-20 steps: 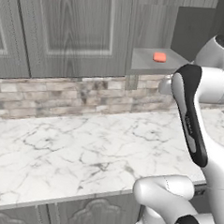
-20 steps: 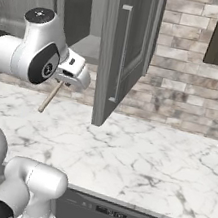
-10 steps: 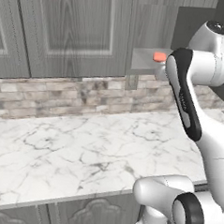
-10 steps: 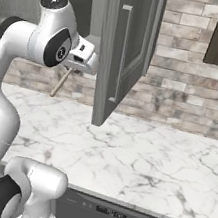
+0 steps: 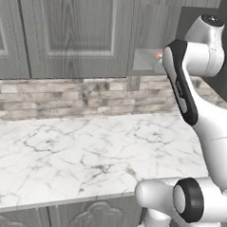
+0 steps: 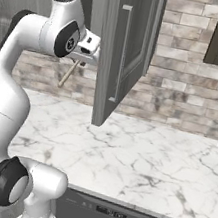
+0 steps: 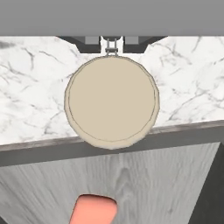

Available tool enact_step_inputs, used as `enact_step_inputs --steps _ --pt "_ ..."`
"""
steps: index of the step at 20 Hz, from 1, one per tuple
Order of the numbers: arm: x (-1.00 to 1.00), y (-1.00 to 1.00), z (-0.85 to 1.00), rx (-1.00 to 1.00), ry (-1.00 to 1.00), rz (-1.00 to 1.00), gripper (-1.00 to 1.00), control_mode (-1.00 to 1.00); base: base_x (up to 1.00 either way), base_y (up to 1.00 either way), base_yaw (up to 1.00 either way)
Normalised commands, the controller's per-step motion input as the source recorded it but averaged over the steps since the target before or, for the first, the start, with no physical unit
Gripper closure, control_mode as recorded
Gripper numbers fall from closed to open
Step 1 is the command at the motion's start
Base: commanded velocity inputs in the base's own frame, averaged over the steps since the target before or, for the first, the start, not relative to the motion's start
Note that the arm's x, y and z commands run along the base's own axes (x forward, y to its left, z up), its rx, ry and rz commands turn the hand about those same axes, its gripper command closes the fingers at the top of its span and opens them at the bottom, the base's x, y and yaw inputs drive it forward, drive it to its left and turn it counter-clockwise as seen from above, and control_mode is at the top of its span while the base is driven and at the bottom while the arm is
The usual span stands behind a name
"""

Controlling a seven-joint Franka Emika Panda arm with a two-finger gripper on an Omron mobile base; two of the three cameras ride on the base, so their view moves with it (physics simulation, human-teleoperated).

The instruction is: Pick up the dish brush and bar soap from the sink, and place them back in the cabinet, and close the cabinet door.

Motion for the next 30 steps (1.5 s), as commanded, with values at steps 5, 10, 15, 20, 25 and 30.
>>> enact_step_inputs --steps 5,10,15,20,25,30 --pt "0.13 0.0 0.03 0.0 -0.12 0.0 1.0 -1.0 0.0 0.0 0.0" --pt "0.31 -0.03 0.01 0.0 -0.14 0.0 1.0 -1.0 0.0 0.0 0.0" --pt "0.22 -0.08 0.01 0.0 -0.17 0.0 1.0 -1.0 0.0 0.0 0.0" --pt "0.29 -0.08 0.12 0.0 -0.07 0.0 1.0 -1.0 0.0 0.0 0.0" --pt "0.43 0.0 0.13 0.0 -0.01 0.0 1.0 -1.0 0.0 0.0 0.0" --pt "0.51 0.0 0.15 0.0 0.0 0.0 1.0 -1.0 0.0 0.0 0.0"
